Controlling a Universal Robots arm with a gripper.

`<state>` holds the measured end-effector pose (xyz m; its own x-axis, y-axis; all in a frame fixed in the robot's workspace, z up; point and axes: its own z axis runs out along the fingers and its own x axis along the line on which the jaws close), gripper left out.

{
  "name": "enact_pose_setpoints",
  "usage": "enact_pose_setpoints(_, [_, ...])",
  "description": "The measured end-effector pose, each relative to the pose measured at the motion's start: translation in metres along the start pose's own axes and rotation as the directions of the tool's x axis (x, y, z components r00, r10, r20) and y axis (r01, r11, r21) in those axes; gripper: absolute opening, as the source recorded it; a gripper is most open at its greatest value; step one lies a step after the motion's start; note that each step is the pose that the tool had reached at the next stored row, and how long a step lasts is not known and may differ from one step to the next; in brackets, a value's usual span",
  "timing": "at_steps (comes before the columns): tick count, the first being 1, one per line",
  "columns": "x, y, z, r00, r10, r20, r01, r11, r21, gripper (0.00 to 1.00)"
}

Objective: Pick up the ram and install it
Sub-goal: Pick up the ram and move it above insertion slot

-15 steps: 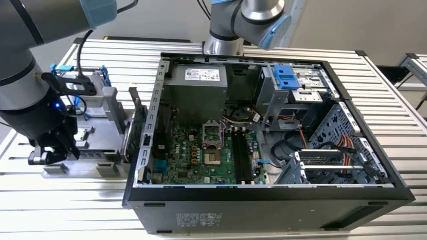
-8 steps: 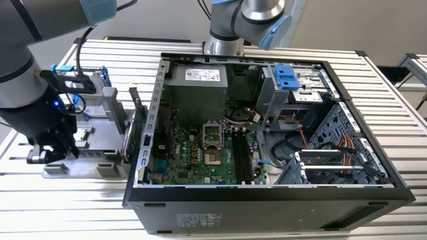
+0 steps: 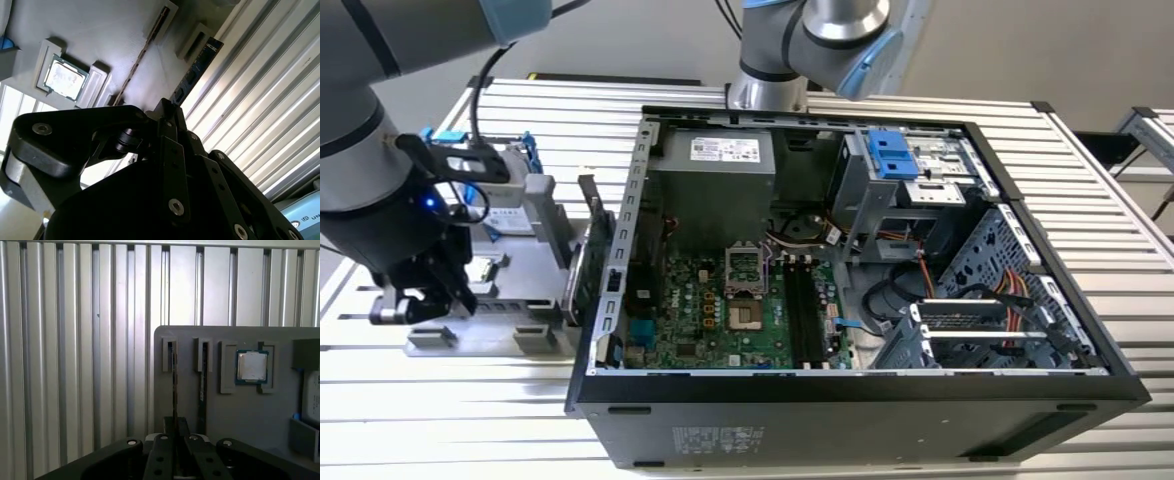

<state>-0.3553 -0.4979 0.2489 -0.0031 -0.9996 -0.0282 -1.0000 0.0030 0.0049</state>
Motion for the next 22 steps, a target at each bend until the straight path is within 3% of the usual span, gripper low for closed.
enact_pose_setpoints(22, [-0.0005,0.0001,-0.0185,1.0000,0.000,-0.0001,0.000,1.0000,-0.0001,0.00])
